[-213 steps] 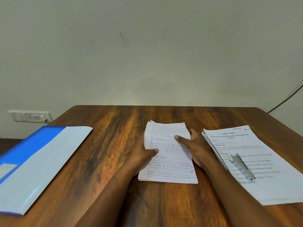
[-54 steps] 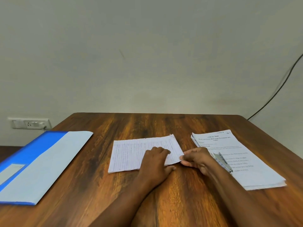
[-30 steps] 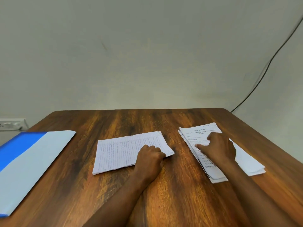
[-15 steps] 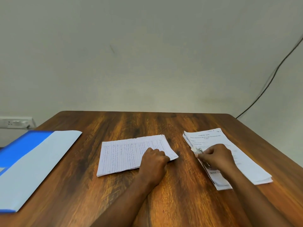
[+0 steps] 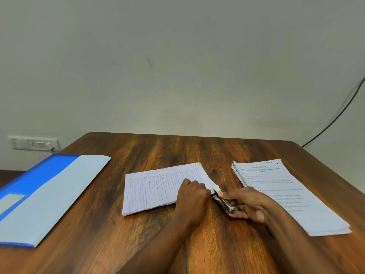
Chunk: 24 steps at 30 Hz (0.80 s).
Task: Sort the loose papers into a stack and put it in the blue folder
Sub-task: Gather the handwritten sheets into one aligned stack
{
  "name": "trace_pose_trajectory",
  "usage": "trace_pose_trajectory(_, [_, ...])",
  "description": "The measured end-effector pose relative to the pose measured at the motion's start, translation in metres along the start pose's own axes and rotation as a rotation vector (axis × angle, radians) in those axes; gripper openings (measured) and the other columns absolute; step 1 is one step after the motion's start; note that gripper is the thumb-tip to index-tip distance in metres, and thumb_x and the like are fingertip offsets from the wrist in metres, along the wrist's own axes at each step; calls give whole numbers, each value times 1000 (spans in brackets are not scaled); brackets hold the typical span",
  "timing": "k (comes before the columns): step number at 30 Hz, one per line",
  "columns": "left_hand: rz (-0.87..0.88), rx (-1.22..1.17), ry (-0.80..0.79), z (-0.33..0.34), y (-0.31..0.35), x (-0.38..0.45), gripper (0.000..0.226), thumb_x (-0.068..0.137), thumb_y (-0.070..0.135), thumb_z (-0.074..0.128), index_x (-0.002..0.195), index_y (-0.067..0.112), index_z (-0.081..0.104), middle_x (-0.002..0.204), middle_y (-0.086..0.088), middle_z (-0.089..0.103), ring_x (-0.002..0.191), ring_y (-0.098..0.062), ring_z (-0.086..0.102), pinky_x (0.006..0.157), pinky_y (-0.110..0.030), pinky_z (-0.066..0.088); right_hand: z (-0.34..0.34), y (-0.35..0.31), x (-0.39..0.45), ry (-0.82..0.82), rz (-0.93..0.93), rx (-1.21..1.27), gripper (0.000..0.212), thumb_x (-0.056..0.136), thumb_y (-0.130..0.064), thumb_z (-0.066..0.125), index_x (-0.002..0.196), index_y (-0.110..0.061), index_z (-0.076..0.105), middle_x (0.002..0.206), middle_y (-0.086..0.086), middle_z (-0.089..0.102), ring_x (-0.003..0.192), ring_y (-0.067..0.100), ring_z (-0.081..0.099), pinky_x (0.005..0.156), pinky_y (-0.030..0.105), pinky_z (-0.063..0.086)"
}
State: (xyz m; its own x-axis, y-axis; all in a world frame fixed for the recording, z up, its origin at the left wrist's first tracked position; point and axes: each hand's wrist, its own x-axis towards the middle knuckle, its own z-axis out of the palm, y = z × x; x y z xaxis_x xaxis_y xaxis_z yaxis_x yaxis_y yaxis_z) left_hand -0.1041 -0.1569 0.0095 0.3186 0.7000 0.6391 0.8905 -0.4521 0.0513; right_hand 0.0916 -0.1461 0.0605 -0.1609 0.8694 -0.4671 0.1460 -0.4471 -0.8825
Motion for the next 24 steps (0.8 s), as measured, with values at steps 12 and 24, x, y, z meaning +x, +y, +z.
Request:
trace_pose_trajectory(12, [-11,24,31,2,0,0,22,94,17,68,73,22,76,65,4,66,60,-13,53,66,-34,40,-2,-1,22,-92,-39,31,47,80,-28,88,113,3,77,109,23,78,71,21,73,45,18,50])
trace_pose_trajectory(24, [37,-11,62,3,-1,-2,16,95,21,68,82,23,77,73,5,69,67,-12,54,71,-32,37,-5,-5,22,-154,-26,4,50,83,-23,82,125,0,68,115,20,77,72,22,72,43,19,48])
